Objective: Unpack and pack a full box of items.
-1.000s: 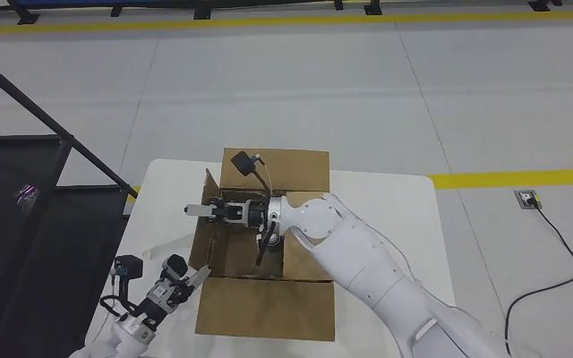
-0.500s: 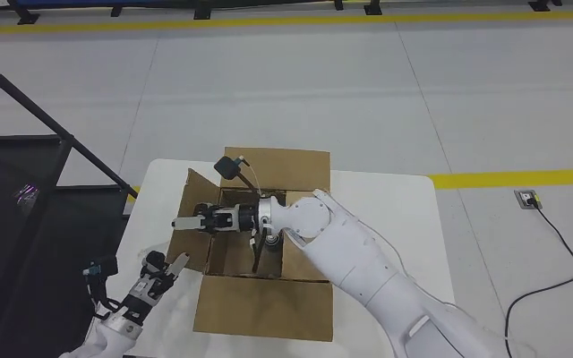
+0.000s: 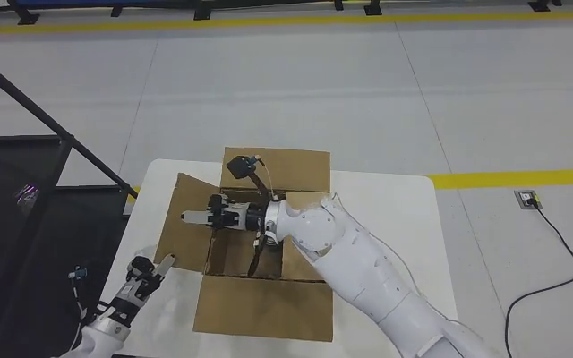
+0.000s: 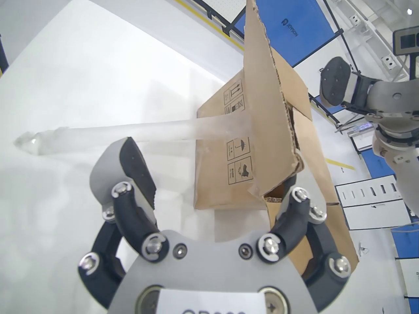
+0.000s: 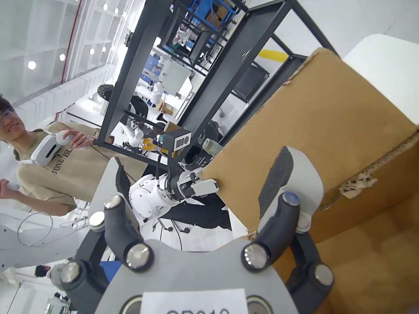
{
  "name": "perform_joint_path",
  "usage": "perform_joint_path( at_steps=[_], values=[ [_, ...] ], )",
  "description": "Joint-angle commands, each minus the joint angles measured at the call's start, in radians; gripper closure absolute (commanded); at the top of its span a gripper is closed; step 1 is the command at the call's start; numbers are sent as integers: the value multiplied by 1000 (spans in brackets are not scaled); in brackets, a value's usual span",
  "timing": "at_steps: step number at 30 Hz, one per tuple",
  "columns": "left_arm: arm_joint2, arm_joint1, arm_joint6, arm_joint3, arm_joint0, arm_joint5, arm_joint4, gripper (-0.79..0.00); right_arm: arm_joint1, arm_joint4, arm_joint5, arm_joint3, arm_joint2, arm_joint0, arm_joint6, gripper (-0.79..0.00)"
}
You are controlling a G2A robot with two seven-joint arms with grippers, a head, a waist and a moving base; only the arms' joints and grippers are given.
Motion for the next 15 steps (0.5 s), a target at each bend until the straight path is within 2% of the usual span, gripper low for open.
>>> perform_joint_path(
  at_steps=[1, 8, 15],
  values=[
    [5, -1, 4, 7, -2, 13, 17, -785, 15, -29, 27, -48, 29, -36, -2, -785],
    [15, -2, -11, 28, -6, 21, 88, -785, 58, -73, 70, -166, 127, -138, 23, -785],
    [46, -5, -29, 50, -19, 48, 148, -785, 76, -124, 89, -258, 161, -192, 26, -785]
  ],
)
